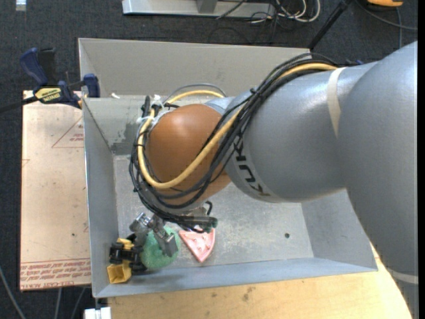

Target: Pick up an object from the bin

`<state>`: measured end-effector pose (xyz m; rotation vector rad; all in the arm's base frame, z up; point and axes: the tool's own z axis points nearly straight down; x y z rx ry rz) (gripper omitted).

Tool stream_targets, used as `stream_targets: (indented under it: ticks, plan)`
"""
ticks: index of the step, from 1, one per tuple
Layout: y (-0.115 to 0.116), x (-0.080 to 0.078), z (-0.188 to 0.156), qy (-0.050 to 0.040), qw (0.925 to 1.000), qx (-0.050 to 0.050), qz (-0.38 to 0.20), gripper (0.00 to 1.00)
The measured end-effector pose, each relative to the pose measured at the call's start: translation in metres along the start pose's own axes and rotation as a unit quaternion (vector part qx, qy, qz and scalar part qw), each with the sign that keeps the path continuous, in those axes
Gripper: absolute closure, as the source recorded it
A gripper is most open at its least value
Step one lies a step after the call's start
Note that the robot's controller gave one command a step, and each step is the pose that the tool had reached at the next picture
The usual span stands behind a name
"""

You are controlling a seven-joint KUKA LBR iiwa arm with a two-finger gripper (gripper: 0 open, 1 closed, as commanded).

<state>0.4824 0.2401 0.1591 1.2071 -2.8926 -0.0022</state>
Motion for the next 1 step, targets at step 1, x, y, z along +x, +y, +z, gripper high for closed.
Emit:
stream_targets:
  ticks: [1]
  plan:
    - [-0.0156, -0.0121, -0.1028, -0.0049, 0.9998, 0.002, 0.021, 1.00]
